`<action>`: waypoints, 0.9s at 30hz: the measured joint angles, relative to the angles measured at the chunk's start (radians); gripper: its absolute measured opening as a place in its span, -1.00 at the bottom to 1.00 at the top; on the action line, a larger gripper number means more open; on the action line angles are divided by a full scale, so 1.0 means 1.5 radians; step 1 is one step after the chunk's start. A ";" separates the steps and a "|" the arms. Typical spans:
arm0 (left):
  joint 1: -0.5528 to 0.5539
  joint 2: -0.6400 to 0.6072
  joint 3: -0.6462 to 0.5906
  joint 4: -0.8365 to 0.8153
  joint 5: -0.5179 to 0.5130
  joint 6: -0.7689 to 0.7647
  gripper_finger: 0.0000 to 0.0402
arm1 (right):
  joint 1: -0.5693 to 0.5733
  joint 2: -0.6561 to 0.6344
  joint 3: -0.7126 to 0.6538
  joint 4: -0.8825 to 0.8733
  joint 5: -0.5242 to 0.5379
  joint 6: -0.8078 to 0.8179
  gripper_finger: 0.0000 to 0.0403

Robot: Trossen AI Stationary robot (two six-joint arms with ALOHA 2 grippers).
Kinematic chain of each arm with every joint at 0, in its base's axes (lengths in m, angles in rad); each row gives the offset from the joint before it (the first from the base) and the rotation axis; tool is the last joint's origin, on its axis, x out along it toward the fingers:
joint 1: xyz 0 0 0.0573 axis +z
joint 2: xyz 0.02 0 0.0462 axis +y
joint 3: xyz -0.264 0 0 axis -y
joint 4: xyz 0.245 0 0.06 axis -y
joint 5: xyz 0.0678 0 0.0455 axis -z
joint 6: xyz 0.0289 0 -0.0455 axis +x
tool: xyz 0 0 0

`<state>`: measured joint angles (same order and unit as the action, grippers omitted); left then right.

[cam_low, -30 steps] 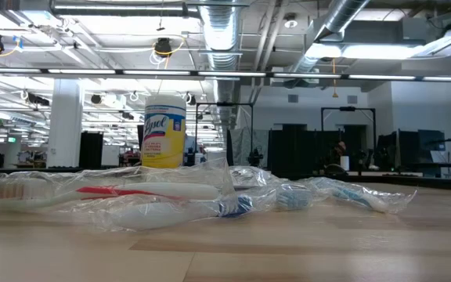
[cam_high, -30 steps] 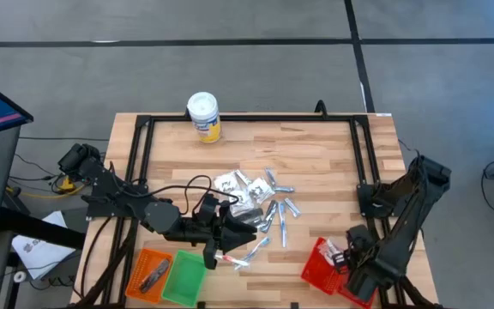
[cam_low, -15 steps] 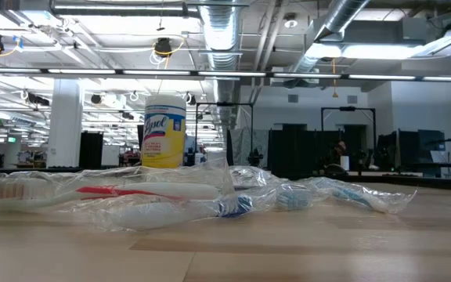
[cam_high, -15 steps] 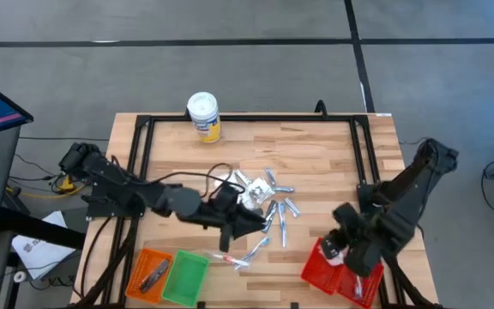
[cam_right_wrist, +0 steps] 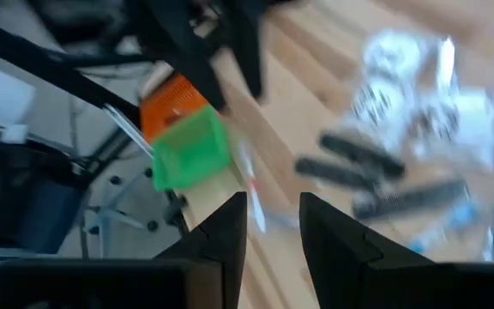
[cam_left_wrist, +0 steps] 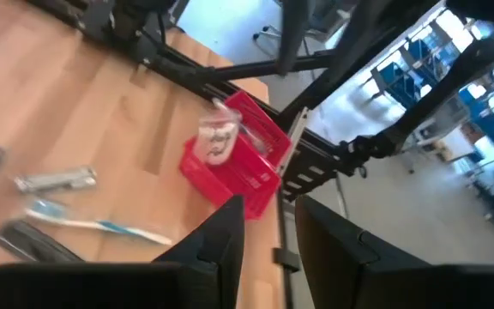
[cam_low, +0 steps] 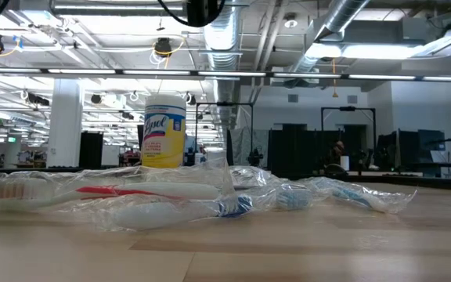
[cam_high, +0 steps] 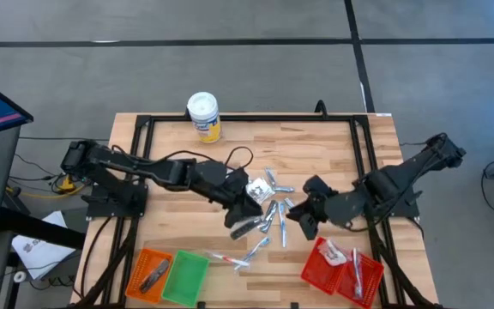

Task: Pick & Place Travel size toiletries
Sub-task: Put the nail cutter into the green basket

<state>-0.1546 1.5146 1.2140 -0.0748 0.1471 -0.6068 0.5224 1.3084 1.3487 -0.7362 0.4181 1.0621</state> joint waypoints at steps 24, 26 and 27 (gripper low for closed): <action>0.008 0.138 0.003 -0.068 -0.046 0.146 -0.51 | -0.079 -0.131 0.000 0.052 -0.019 -0.115 -0.49; 0.008 0.125 0.003 -0.096 -0.084 0.126 -0.51 | -0.074 -0.124 0.000 0.053 -0.019 -0.119 -0.49; 0.008 0.118 0.003 -0.110 -0.101 0.119 -0.51 | -0.073 -0.119 0.000 0.053 -0.019 -0.120 -0.49</action>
<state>-0.1421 1.6913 1.2182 -0.2401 -0.0040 -0.4284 0.4132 1.1297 1.3487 -0.6566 0.3897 0.8828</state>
